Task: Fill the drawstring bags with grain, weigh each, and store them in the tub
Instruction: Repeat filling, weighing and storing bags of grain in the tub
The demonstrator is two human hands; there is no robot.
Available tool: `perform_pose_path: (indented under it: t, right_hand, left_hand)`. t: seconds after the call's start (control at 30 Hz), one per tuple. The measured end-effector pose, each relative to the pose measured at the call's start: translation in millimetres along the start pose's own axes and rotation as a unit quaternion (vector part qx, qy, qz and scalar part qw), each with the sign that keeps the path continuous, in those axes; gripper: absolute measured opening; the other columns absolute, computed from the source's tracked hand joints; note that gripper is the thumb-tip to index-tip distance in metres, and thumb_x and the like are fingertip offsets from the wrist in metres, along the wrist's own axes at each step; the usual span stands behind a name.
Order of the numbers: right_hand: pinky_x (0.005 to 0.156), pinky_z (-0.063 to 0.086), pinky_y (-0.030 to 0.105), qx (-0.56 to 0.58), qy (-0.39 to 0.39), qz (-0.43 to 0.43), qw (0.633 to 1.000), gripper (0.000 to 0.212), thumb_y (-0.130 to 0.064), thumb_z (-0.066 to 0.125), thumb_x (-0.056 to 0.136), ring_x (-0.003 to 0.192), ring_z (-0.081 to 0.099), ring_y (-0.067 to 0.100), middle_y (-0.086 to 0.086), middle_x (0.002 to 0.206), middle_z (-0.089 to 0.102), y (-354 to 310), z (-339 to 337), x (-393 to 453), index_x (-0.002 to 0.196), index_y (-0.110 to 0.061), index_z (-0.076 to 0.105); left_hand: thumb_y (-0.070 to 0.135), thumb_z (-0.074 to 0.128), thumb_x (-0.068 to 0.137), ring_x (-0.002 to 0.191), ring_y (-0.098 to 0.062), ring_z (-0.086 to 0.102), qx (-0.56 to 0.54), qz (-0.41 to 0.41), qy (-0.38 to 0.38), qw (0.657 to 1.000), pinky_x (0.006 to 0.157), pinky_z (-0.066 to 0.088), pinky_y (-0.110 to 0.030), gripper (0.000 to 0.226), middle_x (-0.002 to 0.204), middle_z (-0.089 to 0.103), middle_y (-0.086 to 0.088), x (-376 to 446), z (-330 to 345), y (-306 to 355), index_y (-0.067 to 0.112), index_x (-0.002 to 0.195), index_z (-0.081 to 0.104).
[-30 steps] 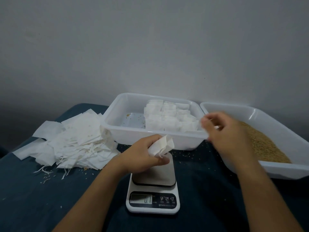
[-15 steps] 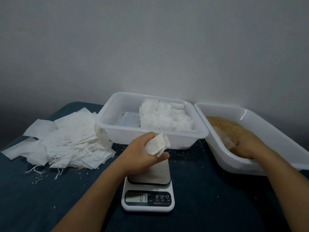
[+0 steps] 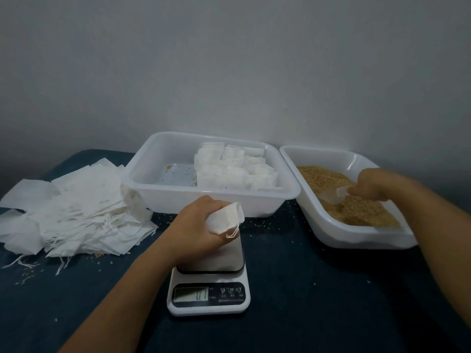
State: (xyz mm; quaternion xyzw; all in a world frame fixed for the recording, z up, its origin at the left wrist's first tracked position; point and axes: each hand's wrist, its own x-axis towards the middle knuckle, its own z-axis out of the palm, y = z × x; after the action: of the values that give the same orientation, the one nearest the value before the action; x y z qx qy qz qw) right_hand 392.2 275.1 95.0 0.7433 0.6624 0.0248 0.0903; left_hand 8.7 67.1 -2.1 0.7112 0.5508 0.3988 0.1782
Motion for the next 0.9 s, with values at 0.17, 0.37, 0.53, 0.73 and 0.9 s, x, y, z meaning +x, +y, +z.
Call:
perform_pose_path:
  t: [0.17,0.37,0.53,0.73,0.9]
  right_hand:
    - [0.086,0.054,0.039,0.077,-0.031,-0.026,0.996,0.05,-0.049,0.057,0.104,0.096,0.064,0.027,0.012,0.116,0.067,-32,22,19,0.121,-0.004,0.068]
    - [0.082,0.058,0.04,0.153,-0.004,-0.014,0.988,0.043,-0.043,0.063,0.102,0.087,0.067,0.029,0.015,0.096,0.071,-65,46,37,0.098,-0.002,0.073]
    - [0.06,0.047,0.034,0.221,-0.005,0.008,0.975,0.04,-0.037,0.068,0.1,0.065,0.061,0.027,0.014,0.077,0.067,-67,48,42,0.085,0.0,0.07]
    - [0.079,0.052,0.043,0.347,0.013,0.054,0.936,0.065,-0.056,0.066,0.096,0.077,0.06,0.03,0.015,0.093,0.066,-44,44,23,0.119,0.005,0.066]
    - [0.076,0.054,0.047,0.45,0.08,0.056,0.888,0.063,-0.066,0.06,0.093,0.075,0.064,0.034,0.016,0.083,0.069,-26,40,-12,0.095,-0.003,0.068]
  left_hand:
    - [0.049,0.082,0.08,0.095,0.004,0.056,-0.03,-0.023,0.004,0.999,0.074,0.04,-0.007,0.027,0.1,0.059,0.022,-1,-1,-2,0.046,0.095,0.06]
    - [0.047,0.08,0.078,0.08,0.0,0.059,-0.086,-0.044,0.01,0.995,0.067,0.042,-0.007,0.028,0.094,0.061,0.019,-1,-1,-3,0.036,0.095,0.06]
    - [0.051,0.08,0.078,0.083,0.002,0.061,-0.125,-0.057,0.007,0.99,0.071,0.041,-0.006,0.035,0.103,0.067,0.016,1,0,-3,0.037,0.109,0.07]
    - [0.047,0.082,0.076,0.068,0.003,0.053,-0.18,-0.093,0.013,0.979,0.066,0.04,-0.009,0.039,0.08,0.062,0.02,0,1,1,0.032,0.11,0.071]
    - [0.044,0.083,0.075,0.096,-0.036,0.066,-0.21,-0.109,0.019,0.971,0.084,0.05,-0.032,0.04,0.106,0.069,-0.017,1,0,3,0.028,0.11,0.07]
